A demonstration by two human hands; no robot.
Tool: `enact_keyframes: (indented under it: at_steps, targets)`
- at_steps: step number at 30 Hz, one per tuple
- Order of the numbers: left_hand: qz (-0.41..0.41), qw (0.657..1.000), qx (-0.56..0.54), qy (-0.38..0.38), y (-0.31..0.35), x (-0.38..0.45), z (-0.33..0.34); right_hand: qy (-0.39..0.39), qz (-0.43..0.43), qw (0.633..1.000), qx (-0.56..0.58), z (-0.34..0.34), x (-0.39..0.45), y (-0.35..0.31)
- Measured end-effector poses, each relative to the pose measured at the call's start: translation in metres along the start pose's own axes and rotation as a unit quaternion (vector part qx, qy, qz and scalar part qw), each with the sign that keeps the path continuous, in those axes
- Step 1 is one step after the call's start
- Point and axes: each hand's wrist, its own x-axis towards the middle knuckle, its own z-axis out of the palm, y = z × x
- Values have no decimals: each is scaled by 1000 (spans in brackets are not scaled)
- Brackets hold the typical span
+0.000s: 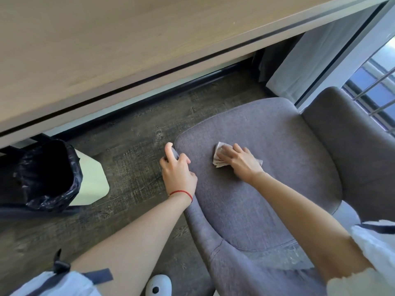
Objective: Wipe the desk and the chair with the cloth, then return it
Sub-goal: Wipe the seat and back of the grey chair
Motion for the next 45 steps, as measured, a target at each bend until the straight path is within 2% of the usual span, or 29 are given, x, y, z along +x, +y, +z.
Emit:
enact_keyframes:
  at_steps: [2, 6, 8, 9, 11, 15, 17, 21, 23, 26, 31, 33, 35, 37, 39, 43, 45]
  targets:
    - [2, 1000, -1, 0, 0, 1, 0, 8, 2, 1000, -25, -5, 5, 3]
    - [0, 1000, -4, -3, 0, 0, -1, -42, -60, 993, -91, -17, 9, 7]
    - [0, 1000, -3, -4, 0, 1, -1, -32, -20, 991, -130, -30, 14, 20]
    - [-1, 1000, -4, -5, -1, 1, -1, -21, 19, 992, -125, -35, 18, 26]
    - [-1, 1000, -7, -8, -2, 3, 0, -8, 69, 997, -41, -36, 26, 26]
    - [1, 1000, -4, -7, -2, 2, 0, -68, 69, 990, 99, -18, 18, -7]
    - [1, 1000, 1, -8, -1, 0, -2, -62, 87, 989, 100, -18, 11, -7]
    - [-3, 1000, -5, -13, 0, 0, -2, 52, 113, 987, 105, -33, 31, 3]
    - [-1, 1000, -8, -9, 0, 1, -2, 65, 144, 978, 138, -32, 44, -6]
    - [1, 1000, -6, -9, 0, 1, -4, 8, 114, 983, 146, -14, 38, -27]
    - [-4, 1000, 1, -14, 0, 0, -4, 25, 33, 991, 130, -6, -1, 10]
    - [-1, 1000, 4, -10, 1, 0, -3, 73, 89, 984, 136, -8, -3, 28]
    - [-1, 1000, 5, -5, 2, 0, -1, 143, 212, 950, 180, -7, 4, 29]
    - [0, 1000, 4, -4, 1, 1, 0, 133, 277, 928, 210, -5, 15, 11]
    - [0, 1000, 5, -4, 0, 2, 1, 88, 256, 940, 209, 2, 20, -12]
    - [-5, 1000, 10, -6, -1, 1, 2, 64, 107, 980, 153, 3, 24, -32]
    - [-4, 1000, 10, -4, -1, 2, 3, 97, 148, 974, 143, -5, 35, -25]
